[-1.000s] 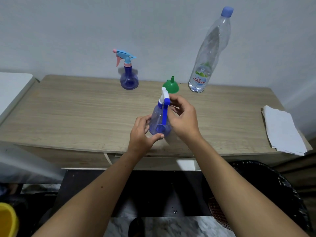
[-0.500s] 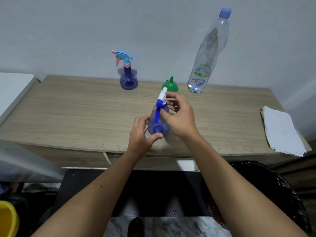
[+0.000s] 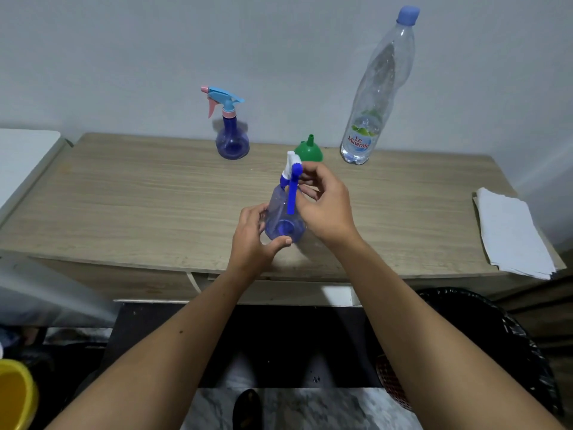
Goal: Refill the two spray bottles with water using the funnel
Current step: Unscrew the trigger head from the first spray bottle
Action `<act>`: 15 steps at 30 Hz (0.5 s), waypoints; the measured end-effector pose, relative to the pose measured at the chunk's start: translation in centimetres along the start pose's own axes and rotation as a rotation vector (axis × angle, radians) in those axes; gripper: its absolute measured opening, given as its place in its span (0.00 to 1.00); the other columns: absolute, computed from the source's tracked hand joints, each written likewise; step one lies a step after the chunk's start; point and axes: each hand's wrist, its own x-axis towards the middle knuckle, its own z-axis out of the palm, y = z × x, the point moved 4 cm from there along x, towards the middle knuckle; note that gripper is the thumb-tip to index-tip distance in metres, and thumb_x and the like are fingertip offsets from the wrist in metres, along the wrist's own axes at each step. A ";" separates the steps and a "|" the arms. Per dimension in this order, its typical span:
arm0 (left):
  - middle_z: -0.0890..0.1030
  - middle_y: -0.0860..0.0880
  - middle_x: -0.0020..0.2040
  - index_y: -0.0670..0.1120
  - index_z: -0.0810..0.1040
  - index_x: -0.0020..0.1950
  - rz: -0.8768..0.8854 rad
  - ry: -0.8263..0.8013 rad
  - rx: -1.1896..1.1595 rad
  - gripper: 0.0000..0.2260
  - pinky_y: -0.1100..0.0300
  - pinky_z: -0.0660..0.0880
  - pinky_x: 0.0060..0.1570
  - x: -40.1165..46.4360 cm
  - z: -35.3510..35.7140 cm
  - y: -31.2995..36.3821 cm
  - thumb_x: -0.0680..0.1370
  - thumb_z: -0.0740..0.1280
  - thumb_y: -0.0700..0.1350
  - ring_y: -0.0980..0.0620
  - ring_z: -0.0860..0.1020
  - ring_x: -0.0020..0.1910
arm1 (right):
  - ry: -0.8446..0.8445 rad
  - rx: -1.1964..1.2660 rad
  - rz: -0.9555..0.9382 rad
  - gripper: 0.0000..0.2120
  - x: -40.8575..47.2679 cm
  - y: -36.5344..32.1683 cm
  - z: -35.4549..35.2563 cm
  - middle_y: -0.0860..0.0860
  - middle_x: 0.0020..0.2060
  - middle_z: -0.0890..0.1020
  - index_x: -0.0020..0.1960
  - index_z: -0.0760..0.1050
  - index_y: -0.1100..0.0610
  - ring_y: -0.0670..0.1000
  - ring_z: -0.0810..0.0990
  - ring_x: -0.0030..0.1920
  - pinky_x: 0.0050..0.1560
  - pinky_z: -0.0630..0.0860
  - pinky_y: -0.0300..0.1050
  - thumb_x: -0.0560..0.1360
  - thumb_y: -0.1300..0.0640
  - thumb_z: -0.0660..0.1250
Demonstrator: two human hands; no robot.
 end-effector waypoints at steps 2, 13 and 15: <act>0.74 0.50 0.67 0.43 0.73 0.75 -0.001 0.008 -0.011 0.40 0.49 0.81 0.66 0.1 -0.1 -0.1 0.67 0.84 0.49 0.51 0.79 0.66 | -0.010 -0.017 -0.005 0.21 -0.1 -0.2 0.1 0.47 0.56 0.85 0.63 0.79 0.52 0.48 0.84 0.58 0.65 0.82 0.49 0.73 0.66 0.77; 0.73 0.58 0.64 0.48 0.74 0.73 0.026 0.035 -0.039 0.37 0.52 0.80 0.66 0.0 0.1 -0.2 0.67 0.85 0.44 0.54 0.79 0.65 | 0.072 0.138 -0.001 0.15 1.5 -3.8 -0.7 0.48 0.46 0.85 0.55 0.78 0.53 0.42 0.86 0.45 0.43 0.80 0.34 0.77 0.71 0.72; 0.73 0.59 0.64 0.50 0.73 0.73 0.020 0.027 -0.046 0.37 0.51 0.80 0.67 0.1 0.2 -0.3 0.67 0.84 0.43 0.54 0.79 0.65 | 0.130 0.133 -0.047 0.13 2.3 -5.6 -1.5 0.47 0.46 0.85 0.55 0.80 0.54 0.43 0.83 0.41 0.43 0.80 0.37 0.75 0.65 0.77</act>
